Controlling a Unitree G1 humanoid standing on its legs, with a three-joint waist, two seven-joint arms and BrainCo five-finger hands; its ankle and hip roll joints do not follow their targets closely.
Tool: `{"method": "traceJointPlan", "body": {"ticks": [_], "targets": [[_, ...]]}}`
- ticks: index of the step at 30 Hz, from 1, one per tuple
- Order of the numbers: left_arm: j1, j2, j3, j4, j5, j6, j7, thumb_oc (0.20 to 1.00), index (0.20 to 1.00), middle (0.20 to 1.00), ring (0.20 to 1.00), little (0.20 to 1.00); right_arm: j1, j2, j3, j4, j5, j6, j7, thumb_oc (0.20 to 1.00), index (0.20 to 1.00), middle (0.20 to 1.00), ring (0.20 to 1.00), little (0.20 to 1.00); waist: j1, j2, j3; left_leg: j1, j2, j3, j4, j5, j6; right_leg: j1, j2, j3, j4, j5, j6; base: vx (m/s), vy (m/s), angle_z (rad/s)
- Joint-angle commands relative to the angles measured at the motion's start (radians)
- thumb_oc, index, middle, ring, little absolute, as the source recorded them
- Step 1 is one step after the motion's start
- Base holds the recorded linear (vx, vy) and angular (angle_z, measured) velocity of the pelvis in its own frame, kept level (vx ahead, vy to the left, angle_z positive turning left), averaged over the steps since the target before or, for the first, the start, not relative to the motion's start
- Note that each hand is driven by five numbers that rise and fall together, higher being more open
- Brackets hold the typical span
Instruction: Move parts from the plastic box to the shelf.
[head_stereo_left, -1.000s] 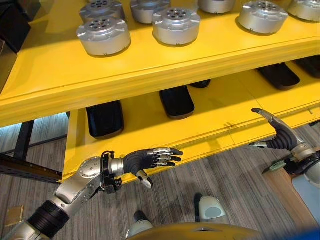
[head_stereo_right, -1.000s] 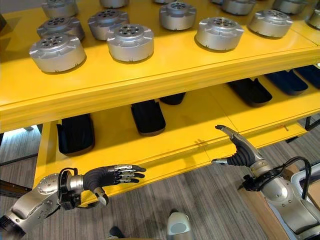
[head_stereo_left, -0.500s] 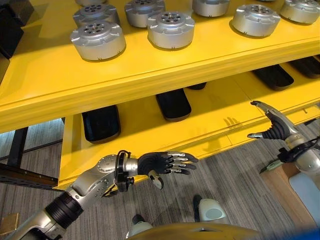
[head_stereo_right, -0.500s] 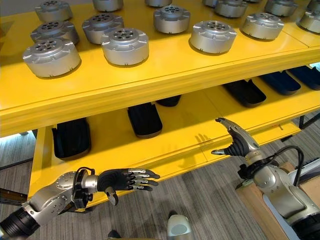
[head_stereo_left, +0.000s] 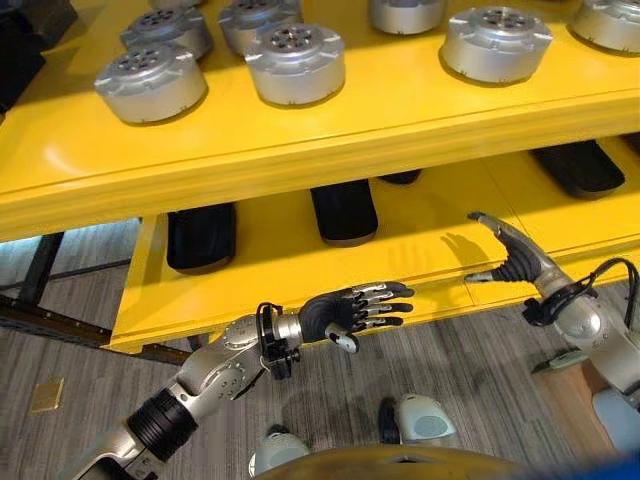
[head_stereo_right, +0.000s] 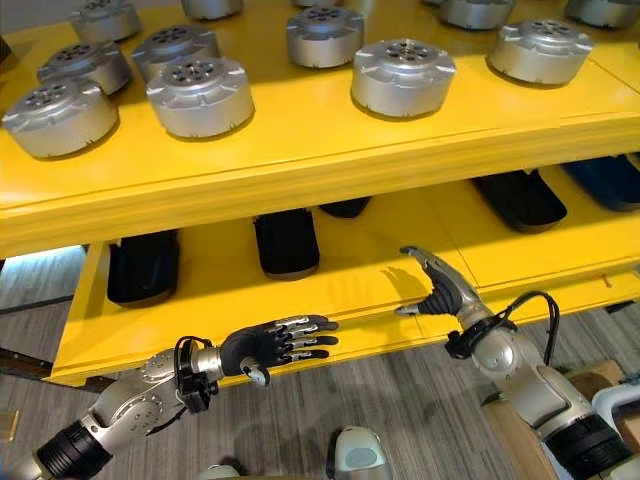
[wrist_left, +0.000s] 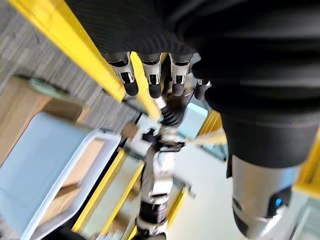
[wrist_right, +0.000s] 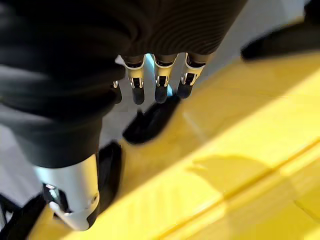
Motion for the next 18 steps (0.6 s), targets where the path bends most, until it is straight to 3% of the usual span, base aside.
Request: {"method": "traceJointPlan", "body": {"ticks": [1, 3, 8, 11, 12, 13, 15, 16, 17, 18], "targets": [[0.038, -0.005, 0.073, -0.051, -0.029, -0.041, -0.026, 1.0, 1.0, 1.0, 1.0, 1.0, -0.026, 0.037, -0.034, -0.031, 0.047, -0.055, -0.049, 1.0, 1.0, 1.0, 1.0, 1.0, -0.033, -0.008, -0.023, 0.018, -0.029, -0.006, -0.036, 0.02, 0.004, 0.093, -0.01, -0.014, -0.149, 0.074, 0.122, -0.05, 0.081, 0.31], [0.059, -0.012, 0.081, -0.042, -0.015, -0.044, -0.019, 1.0, 1.0, 1.0, 1.0, 1.0, -0.031, 0.076, -0.019, -0.019, 0.048, -0.096, -0.066, 1.0, 1.0, 1.0, 1.0, 1.0, -0.017, -0.008, -0.031, 0.01, -0.056, -0.029, -0.075, 0.002, 0.022, 0.099, -0.006, -0.008, -0.165, 0.083, 0.125, -0.05, 0.125, 0.27], [0.088, -0.025, 0.091, -0.036, 0.024, -0.044, -0.094, 1.0, 1.0, 1.0, 1.0, 1.0, -0.042, 0.088, -0.032, -0.028, 0.006, -0.076, -0.07, 1.0, 1.0, 1.0, 1.0, 1.0, 0.008, -0.023, -0.052, 0.065, -0.126, -0.082, -0.187, -0.021, 0.055, 0.11, 0.002, -0.008, -0.188, 0.098, 0.15, -0.02, 0.2, 0.05], [0.083, -0.027, 0.085, -0.027, 0.019, -0.048, -0.103, 1.0, 1.0, 1.0, 1.0, 1.0, -0.069, 0.088, -0.029, -0.024, -0.02, -0.089, -0.072, 1.0, 1.0, 1.0, 1.0, 1.0, 0.017, -0.035, -0.052, 0.077, -0.134, -0.076, -0.198, -0.025, 0.059, 0.113, 0.019, -0.026, -0.173, 0.086, 0.146, 0.01, 0.167, 0.04], [0.071, -0.023, 0.079, -0.017, 0.024, -0.056, -0.087, 1.0, 1.0, 1.0, 1.0, 1.0, -0.097, 0.084, -0.017, -0.023, -0.015, -0.088, -0.082, 1.0, 1.0, 1.0, 1.0, 1.0, 0.025, -0.041, -0.041, 0.066, -0.132, -0.074, -0.186, -0.027, 0.067, 0.097, 0.032, -0.033, -0.112, 0.055, 0.139, -0.07, 0.09, -0.13], [0.053, -0.028, 0.062, -0.015, 0.026, -0.048, -0.074, 1.0, 1.0, 1.0, 1.0, 1.0, -0.115, 0.094, -0.008, -0.017, -0.04, -0.068, -0.118, 1.0, 1.0, 1.0, 1.0, 1.0, 0.03, -0.043, -0.024, 0.049, -0.128, -0.094, -0.157, -0.046, 0.088, 0.056, 0.019, -0.015, -0.007, 0.018, 0.14, -0.08, 0.043, -0.09], [0.045, -0.029, 0.056, -0.017, 0.013, -0.044, -0.072, 1.0, 1.0, 1.0, 1.0, 1.0, -0.121, 0.101, -0.004, -0.007, -0.049, -0.063, -0.145, 1.0, 1.0, 1.0, 1.0, 1.0, 0.034, -0.045, -0.018, 0.04, -0.126, -0.103, -0.139, -0.055, 0.096, 0.04, -0.002, -0.009, 0.024, 0.01, 0.145, -0.08, -0.089, -0.01], [0.037, -0.032, 0.057, -0.021, 0.002, -0.029, -0.07, 1.0, 1.0, 1.0, 1.0, 1.0, -0.124, 0.12, -0.008, 0.021, -0.052, -0.053, -0.194, 1.0, 1.0, 1.0, 1.0, 1.0, 0.044, -0.048, -0.003, 0.015, -0.12, -0.132, -0.104, -0.067, 0.113, 0.026, -0.055, 0.021, 0.041, 0.03, 0.17, -0.11, -0.155, 0.04], [0.036, -0.033, 0.058, -0.021, 0.002, -0.025, -0.069, 1.0, 1.0, 1.0, 1.0, 1.0, -0.124, 0.122, -0.009, 0.023, -0.051, -0.05, -0.2, 1.0, 1.0, 1.0, 1.0, 1.0, 0.044, -0.048, -0.002, 0.012, -0.119, -0.136, -0.1, -0.068, 0.114, 0.024, -0.061, 0.026, 0.042, 0.033, 0.173, -0.15, -0.255, 0.22], [0.029, -0.041, 0.06, -0.018, 0.009, -0.014, -0.064, 1.0, 1.0, 1.0, 1.0, 1.0, -0.114, 0.138, -0.022, 0.03, -0.046, -0.043, -0.239, 1.0, 1.0, 1.0, 1.0, 1.0, 0.037, -0.044, 0.006, 0.003, -0.119, -0.164, -0.09, -0.071, 0.123, 0.008, -0.097, 0.085, 0.042, 0.066, 0.202, -0.07, -0.163, 0.65]]}}
